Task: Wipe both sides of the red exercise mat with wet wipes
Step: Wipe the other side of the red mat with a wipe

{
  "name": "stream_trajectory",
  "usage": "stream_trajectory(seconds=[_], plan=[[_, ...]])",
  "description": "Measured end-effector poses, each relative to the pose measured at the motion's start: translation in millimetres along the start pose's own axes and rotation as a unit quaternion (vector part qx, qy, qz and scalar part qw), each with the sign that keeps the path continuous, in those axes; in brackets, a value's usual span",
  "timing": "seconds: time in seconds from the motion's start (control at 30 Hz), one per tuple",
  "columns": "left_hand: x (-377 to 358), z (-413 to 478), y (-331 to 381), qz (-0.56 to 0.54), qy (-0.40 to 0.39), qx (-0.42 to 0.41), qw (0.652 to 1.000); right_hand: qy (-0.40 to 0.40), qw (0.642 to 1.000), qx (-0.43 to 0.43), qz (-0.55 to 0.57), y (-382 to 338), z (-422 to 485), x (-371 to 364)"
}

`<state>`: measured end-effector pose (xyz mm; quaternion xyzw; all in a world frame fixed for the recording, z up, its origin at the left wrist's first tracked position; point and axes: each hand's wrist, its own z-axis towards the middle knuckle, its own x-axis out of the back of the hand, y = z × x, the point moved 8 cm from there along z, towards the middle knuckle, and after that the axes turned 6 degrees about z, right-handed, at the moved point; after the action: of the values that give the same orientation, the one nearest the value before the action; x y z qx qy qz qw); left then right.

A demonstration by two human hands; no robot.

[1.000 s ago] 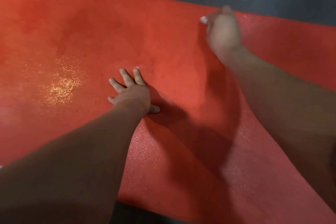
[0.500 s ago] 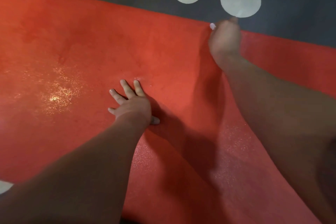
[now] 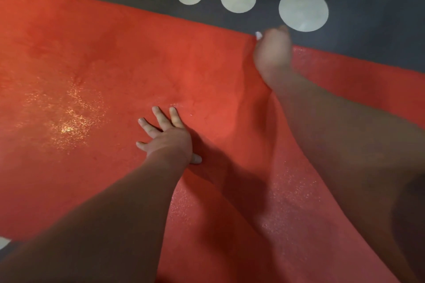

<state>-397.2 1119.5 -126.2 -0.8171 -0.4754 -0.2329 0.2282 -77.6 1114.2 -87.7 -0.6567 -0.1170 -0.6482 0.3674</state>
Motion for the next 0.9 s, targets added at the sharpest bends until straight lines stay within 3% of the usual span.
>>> stream_trajectory(seconds=[0.13,0.23,0.33,0.4,0.5,0.57,0.73,0.8,0.9], plan=[[-1,2,0,0.005,-0.003,0.008,1.0,-0.061,0.992,0.095,0.052,-61,-19,-25],[-2,2,0,0.0,-0.004,-0.001,1.0,-0.043,0.992,0.106,0.045,-29,-27,-14],[-1,3,0,0.001,-0.001,-0.001,1.0,0.018,0.999,0.04,-0.032,59,-21,16],[-1,3,0,-0.002,-0.002,0.002,1.0,0.063,0.995,-0.05,-0.054,115,-24,44],[0,1,3,-0.003,-0.002,0.0,1.0,0.064,0.989,-0.128,-0.03,133,-28,47],[2,1,4,0.005,0.003,0.001,1.0,0.028,0.995,-0.09,0.007,94,-34,29],[2,-1,3,0.018,0.008,0.0,1.0,-0.081,0.986,0.115,0.092,-6,-68,-13],[2,0,2,0.019,0.012,-0.001,1.0,-0.069,0.988,0.121,0.066,11,-60,0],[2,0,1,0.011,0.011,-0.002,1.0,-0.009,0.999,0.032,-0.035,75,-46,32]])
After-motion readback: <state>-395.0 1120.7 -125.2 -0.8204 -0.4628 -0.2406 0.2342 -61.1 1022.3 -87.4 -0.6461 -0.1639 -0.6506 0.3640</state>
